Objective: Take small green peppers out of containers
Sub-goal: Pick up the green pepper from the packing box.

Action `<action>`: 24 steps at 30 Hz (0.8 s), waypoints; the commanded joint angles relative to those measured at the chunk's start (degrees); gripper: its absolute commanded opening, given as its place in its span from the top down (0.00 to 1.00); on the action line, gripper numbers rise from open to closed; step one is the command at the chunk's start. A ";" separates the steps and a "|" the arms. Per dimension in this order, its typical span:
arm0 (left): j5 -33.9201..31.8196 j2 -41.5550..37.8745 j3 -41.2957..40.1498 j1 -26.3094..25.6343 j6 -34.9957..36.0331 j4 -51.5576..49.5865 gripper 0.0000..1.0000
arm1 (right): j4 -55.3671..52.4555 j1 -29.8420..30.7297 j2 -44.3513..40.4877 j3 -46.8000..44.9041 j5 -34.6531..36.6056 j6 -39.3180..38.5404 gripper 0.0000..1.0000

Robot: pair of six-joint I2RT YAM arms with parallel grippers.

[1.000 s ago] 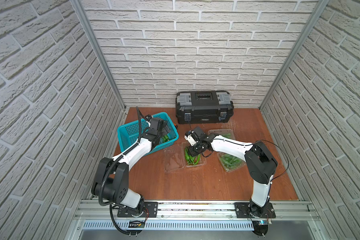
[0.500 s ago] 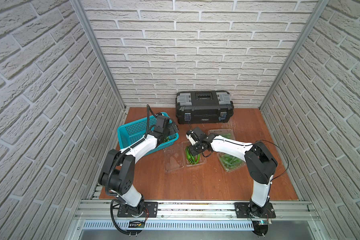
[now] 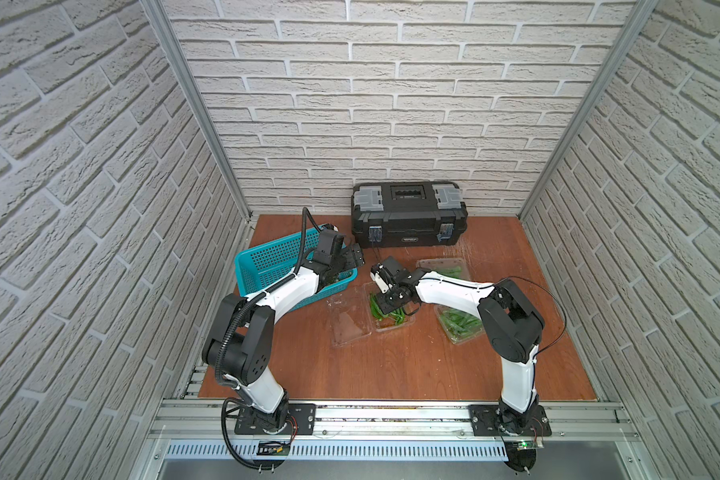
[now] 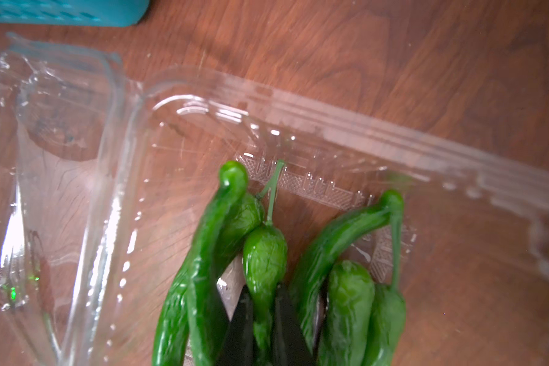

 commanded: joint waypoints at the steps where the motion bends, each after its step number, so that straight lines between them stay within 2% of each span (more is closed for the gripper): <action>1: -1.88 -1.93 -0.11 -0.09 0.49 3.09 0.02 | 2.81 -0.08 -5.04 -2.02 1.49 0.56 0.97; 11: -10.37 -6.56 -5.13 1.19 -3.27 3.98 0.02 | 6.72 -0.30 -11.90 -5.01 3.32 1.05 0.97; 17: -19.57 -12.50 -9.70 1.87 -5.12 4.12 0.02 | 7.73 0.00 -14.21 -1.79 2.90 -0.22 0.97; 20: -25.47 -15.52 -11.59 2.00 -5.64 2.92 0.02 | 9.58 0.22 -13.63 1.75 -0.26 -0.94 0.96; 24: -33.22 -17.82 -11.80 1.97 -8.31 -3.55 0.02 | 12.55 0.21 -7.80 9.84 -9.40 -0.21 0.96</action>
